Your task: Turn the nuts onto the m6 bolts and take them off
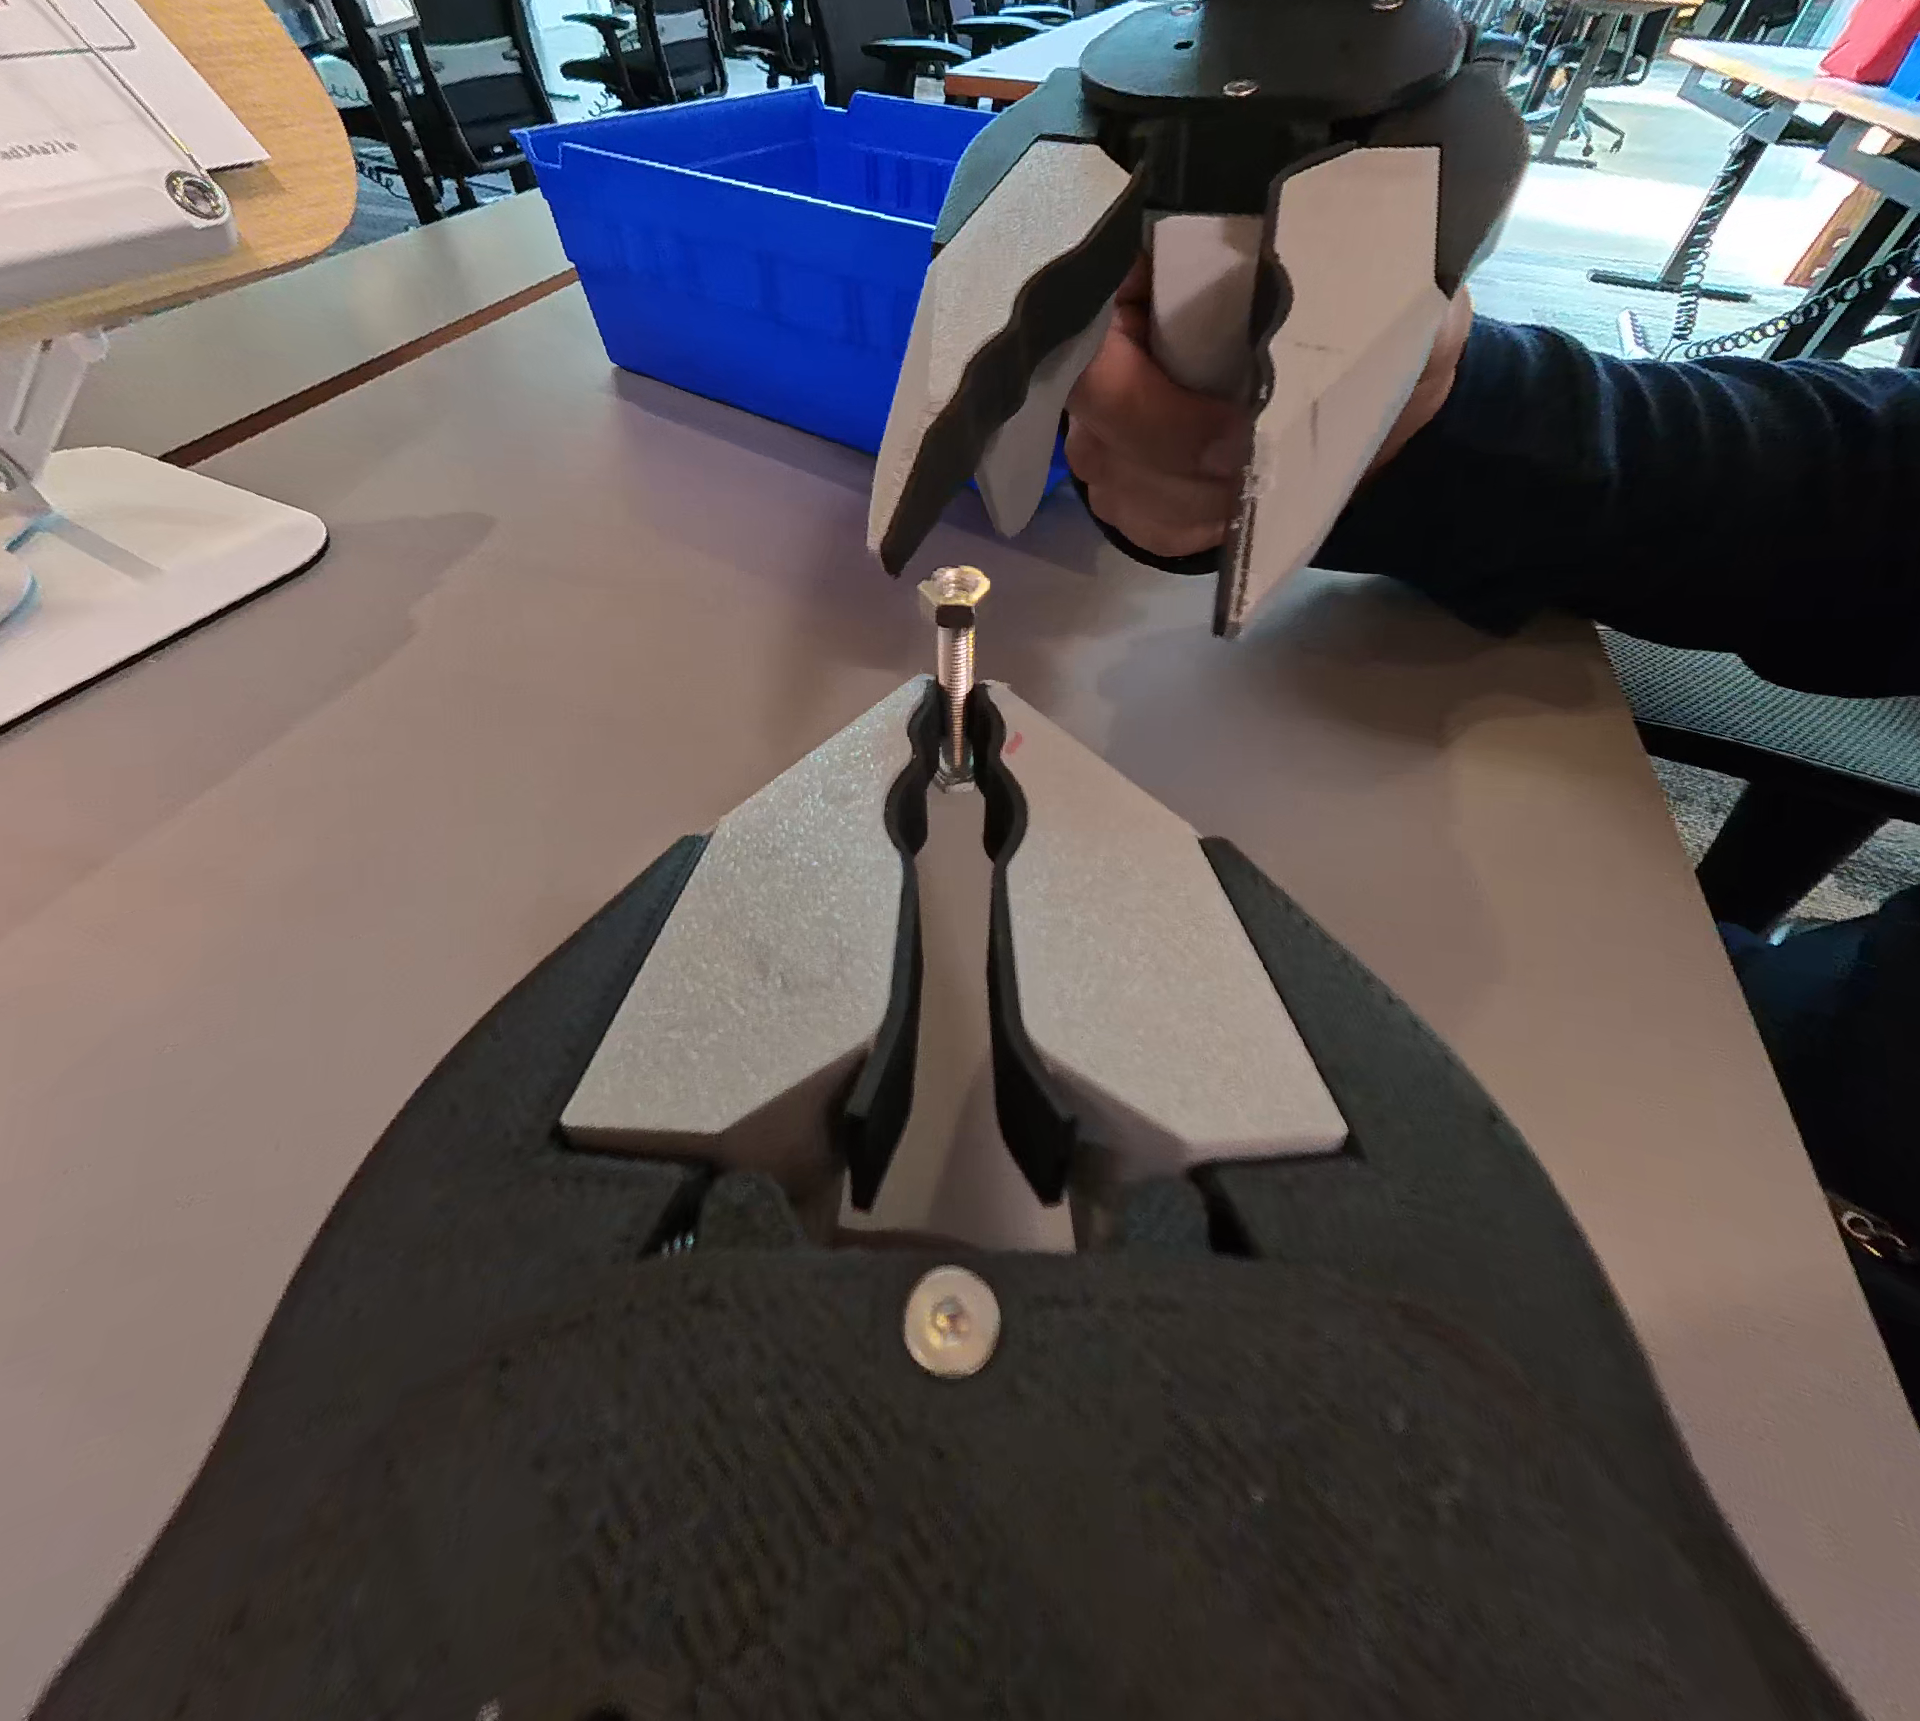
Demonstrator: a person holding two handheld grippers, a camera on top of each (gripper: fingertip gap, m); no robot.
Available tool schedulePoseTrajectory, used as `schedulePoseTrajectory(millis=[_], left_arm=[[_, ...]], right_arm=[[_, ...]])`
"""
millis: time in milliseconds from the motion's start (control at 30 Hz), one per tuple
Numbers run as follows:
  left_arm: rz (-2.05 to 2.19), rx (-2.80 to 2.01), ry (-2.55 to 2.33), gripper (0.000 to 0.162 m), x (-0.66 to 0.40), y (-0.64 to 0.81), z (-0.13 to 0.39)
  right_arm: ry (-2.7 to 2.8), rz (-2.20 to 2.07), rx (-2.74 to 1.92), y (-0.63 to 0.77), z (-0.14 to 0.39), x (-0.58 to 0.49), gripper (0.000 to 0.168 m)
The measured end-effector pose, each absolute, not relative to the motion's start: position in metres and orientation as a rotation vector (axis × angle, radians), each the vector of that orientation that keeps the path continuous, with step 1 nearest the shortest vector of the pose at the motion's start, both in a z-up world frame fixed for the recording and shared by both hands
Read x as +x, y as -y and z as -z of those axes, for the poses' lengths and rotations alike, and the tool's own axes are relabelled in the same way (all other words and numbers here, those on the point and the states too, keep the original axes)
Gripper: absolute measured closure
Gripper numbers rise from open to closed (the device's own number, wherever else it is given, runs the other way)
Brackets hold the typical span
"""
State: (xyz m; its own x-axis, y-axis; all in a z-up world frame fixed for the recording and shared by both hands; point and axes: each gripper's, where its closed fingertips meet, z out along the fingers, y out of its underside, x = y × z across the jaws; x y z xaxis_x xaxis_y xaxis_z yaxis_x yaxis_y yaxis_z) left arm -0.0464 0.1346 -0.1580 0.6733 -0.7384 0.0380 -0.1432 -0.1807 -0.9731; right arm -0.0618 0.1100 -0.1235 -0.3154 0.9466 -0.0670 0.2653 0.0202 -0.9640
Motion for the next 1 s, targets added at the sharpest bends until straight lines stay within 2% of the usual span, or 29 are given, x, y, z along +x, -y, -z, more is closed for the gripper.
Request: schedulePoseTrajectory(millis=[433,1000], left_arm=[[0.65,-1.685,-0.742,0.158,-0.041,-0.13,0.157],[0.635,-1.7,-0.749,0.158,-0.04,-0.13,0.159]], right_arm=[[1.638,-1.346,-1.227,-0.106,0.12,-0.062,0.118],[1.69,-1.332,-1.219,-0.098,0.128,-0.064,0.121]])
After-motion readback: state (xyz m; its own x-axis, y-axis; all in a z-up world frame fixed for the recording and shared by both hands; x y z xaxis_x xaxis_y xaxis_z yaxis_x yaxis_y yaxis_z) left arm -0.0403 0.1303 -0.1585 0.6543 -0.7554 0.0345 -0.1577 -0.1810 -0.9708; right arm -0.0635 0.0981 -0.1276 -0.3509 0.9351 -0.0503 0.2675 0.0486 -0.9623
